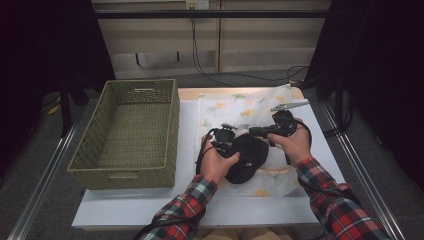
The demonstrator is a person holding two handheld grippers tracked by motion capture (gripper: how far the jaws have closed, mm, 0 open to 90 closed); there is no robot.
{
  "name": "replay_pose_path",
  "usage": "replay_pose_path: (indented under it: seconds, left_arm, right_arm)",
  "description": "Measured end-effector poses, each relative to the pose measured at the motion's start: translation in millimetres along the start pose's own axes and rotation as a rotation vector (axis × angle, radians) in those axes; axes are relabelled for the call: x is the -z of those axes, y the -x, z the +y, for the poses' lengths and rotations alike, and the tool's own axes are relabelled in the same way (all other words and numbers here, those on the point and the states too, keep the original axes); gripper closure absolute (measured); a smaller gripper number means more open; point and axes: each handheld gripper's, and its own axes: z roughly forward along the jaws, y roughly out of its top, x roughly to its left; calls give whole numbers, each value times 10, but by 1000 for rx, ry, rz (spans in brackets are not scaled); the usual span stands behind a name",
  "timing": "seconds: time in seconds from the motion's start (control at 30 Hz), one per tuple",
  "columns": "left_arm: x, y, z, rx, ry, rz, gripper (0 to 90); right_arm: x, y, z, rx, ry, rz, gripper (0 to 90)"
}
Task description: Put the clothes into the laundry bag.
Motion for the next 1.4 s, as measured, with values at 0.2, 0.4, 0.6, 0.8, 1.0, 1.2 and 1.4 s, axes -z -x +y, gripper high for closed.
replay_pose_path:
  seconds: [0.2,0.4,0.6,0.8,1.0,1.2,1.4]
  left_arm:
    - [-59,-45,-56,-65,8,-35,579]
    - [66,-77,-90,-113,22,-57,385]
    - [187,-100,-171,-163,7,-45,288]
    - [225,-123,-235,-156,-3,-23,279]
    - [192,-109,-309,-165,-53,-46,382]
    - [121,-44,-346,-150,-62,-42,576]
    - [121,-31,-363,-106,-50,-14,688]
  right_arm:
    - [24,17,-27,-3,-2,-4,898]
    - [47,34,-29,-1,-1,-13,898]
    - [26,26,-10,1,-10,-15,898]
    - [-40,30,-3,10,-22,-10,898]
    - [-80,43,19,16,-28,-3,898]
    - [-92,36,39,21,-25,8,898]
    - [-105,44,35,16,-29,11,898]
